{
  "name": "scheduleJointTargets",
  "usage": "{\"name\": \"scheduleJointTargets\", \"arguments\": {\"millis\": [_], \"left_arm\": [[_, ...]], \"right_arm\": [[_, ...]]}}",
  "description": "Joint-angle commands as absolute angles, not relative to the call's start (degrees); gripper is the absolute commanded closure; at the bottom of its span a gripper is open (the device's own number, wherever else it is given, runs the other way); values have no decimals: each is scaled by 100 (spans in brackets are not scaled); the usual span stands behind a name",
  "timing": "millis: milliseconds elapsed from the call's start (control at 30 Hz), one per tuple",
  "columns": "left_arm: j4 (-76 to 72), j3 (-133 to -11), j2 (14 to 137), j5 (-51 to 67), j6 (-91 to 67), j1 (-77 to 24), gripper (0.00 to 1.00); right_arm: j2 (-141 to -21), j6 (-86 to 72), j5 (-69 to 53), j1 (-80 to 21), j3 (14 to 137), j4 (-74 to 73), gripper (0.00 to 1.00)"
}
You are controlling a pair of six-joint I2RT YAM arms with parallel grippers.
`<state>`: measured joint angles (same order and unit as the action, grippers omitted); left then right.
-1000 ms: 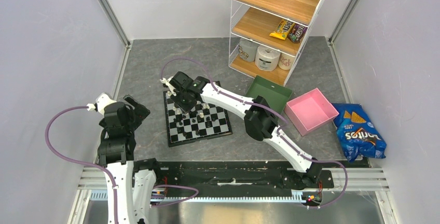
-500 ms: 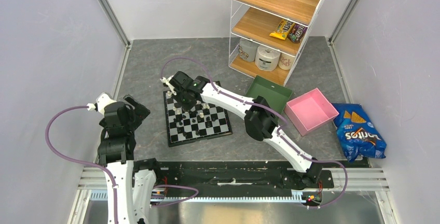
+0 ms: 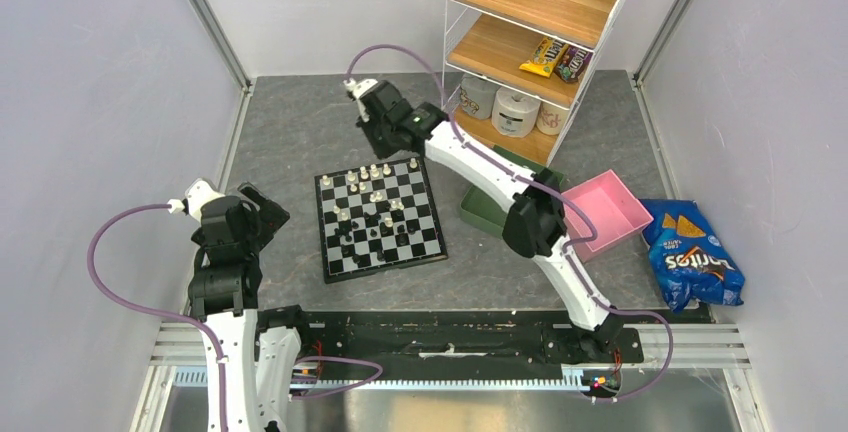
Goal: Set up the chess pieces on the board
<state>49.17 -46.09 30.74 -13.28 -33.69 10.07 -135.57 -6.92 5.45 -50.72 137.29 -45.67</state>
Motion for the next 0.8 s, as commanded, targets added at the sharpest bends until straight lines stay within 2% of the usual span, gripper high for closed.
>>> {"name": "scheduleJointTargets", "arguments": {"millis": [0, 367, 767], "left_arm": [[4716, -4598, 3095, -1249, -3238, 1055, 0], [4690, -4592, 3104, -1209, -3227, 1059, 0], [4690, -4588, 3128, -1179, -3222, 1096, 0]], "right_arm": [[-13510, -912, 805, -4639, 13688, -4553, 94], [-14383, -633, 640, -4465, 14412, -5023, 94], [-14650, -480, 821, -4464, 14416, -5071, 93]]}}
